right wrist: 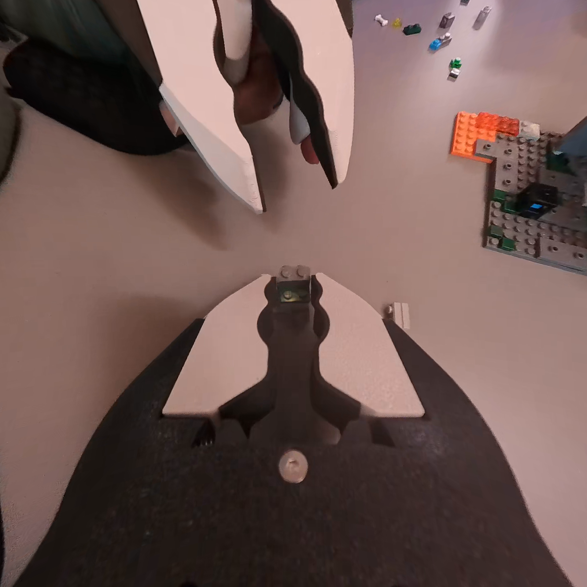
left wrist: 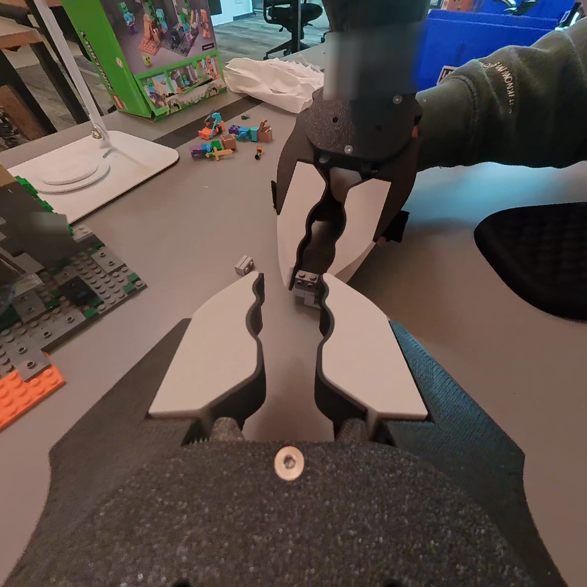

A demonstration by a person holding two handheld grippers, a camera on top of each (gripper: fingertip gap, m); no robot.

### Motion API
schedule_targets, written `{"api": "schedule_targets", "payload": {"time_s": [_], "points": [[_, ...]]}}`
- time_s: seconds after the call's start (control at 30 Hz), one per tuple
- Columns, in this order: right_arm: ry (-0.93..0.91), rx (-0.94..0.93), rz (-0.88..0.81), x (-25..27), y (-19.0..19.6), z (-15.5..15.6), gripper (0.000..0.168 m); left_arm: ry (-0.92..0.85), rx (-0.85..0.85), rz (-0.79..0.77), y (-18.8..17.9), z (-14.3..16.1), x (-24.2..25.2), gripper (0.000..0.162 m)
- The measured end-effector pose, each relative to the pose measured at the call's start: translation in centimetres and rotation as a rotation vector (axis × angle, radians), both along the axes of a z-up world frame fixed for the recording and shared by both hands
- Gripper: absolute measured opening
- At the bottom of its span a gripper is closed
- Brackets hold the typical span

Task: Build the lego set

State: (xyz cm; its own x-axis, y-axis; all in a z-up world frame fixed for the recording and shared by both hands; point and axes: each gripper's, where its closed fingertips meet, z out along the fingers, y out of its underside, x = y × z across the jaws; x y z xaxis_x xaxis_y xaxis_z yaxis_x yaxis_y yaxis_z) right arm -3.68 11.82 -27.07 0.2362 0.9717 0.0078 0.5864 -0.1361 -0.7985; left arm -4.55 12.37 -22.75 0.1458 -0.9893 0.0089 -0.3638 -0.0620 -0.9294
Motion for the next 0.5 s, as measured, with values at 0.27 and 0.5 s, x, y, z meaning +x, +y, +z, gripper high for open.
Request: {"api": "schedule_targets", "payload": {"time_s": [0.27,0.5], "points": [[0.057,0.055,-0.145,4.3,1.5,4.7,0.024,0.017,0.002,-0.005,-0.2,-0.5,0.1,0.029],[-0.191,0.072,-0.345,13.7,2.5,4.2,0.0,-0.033,0.05,-0.019,-0.6,0.8,-0.3,0.0]]}}
